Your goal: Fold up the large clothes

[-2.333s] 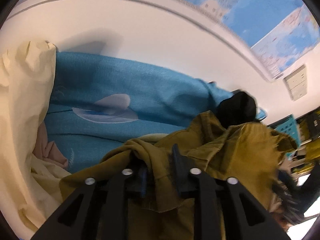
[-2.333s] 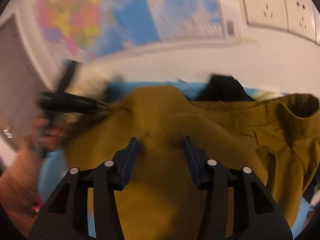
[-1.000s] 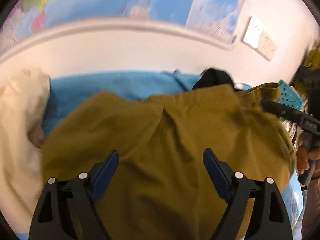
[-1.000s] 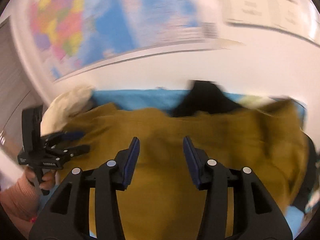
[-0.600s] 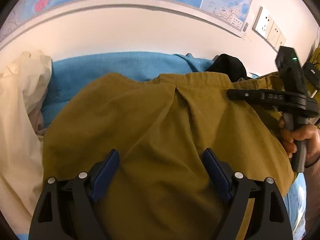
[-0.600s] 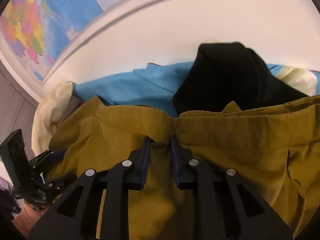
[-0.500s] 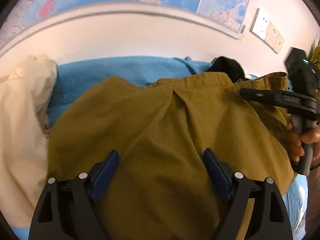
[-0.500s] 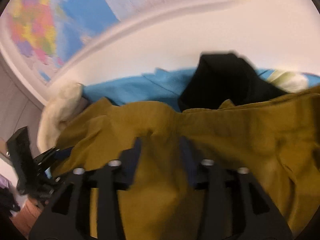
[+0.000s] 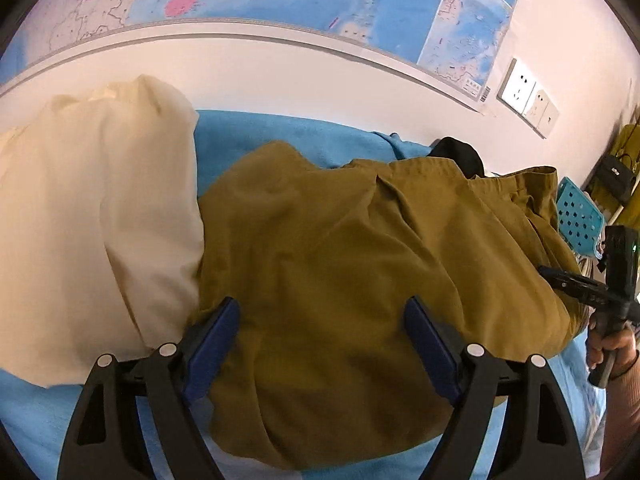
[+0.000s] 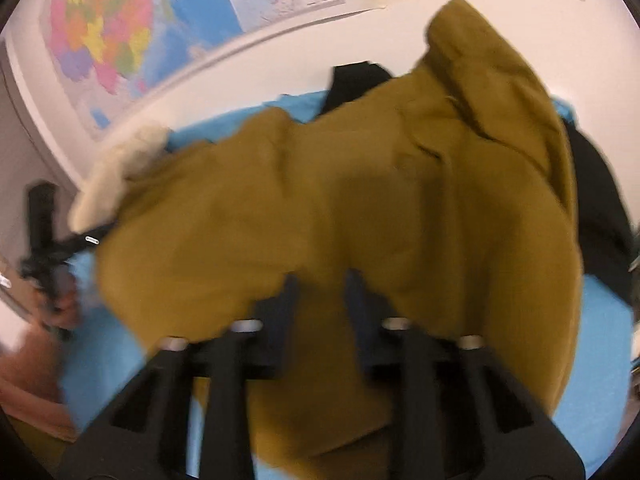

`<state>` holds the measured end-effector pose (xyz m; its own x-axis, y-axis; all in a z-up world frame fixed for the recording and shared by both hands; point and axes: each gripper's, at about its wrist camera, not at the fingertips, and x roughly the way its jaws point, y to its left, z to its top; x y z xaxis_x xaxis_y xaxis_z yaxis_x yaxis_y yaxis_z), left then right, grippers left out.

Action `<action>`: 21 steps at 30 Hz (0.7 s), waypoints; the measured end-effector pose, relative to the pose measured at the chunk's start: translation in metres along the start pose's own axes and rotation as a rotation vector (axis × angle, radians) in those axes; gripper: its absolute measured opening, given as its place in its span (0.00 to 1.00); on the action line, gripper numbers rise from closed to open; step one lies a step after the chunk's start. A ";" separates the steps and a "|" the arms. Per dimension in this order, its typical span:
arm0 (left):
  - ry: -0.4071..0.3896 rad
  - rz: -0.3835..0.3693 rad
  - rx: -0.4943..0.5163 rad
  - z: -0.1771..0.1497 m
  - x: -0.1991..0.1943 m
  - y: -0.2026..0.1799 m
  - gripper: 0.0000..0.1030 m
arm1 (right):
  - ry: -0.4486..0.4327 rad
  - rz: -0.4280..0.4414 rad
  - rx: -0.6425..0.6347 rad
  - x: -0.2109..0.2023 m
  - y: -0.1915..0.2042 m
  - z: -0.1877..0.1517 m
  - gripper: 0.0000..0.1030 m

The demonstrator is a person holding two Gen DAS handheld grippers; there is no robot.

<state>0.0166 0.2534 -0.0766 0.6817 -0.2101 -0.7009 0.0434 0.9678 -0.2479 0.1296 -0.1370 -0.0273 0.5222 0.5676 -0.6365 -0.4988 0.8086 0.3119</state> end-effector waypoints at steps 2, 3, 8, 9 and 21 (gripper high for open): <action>0.004 0.024 0.007 -0.001 -0.001 -0.004 0.80 | -0.010 0.052 0.078 -0.008 -0.006 0.001 0.23; 0.001 0.019 0.004 -0.002 -0.009 -0.007 0.80 | -0.018 0.077 0.103 -0.017 -0.005 0.001 0.34; -0.051 -0.053 -0.062 -0.020 -0.054 0.003 0.87 | -0.150 0.107 0.087 -0.091 0.007 -0.021 0.72; -0.061 -0.050 -0.089 -0.027 -0.064 0.009 0.87 | -0.170 0.089 0.110 -0.105 0.002 -0.029 0.77; 0.054 -0.049 -0.231 -0.053 -0.030 0.044 0.91 | -0.079 0.059 0.369 -0.078 -0.062 -0.088 0.85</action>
<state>-0.0404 0.2948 -0.1017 0.6426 -0.2689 -0.7175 -0.0975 0.9001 -0.4247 0.0593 -0.2450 -0.0592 0.5592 0.6134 -0.5576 -0.2550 0.7673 0.5884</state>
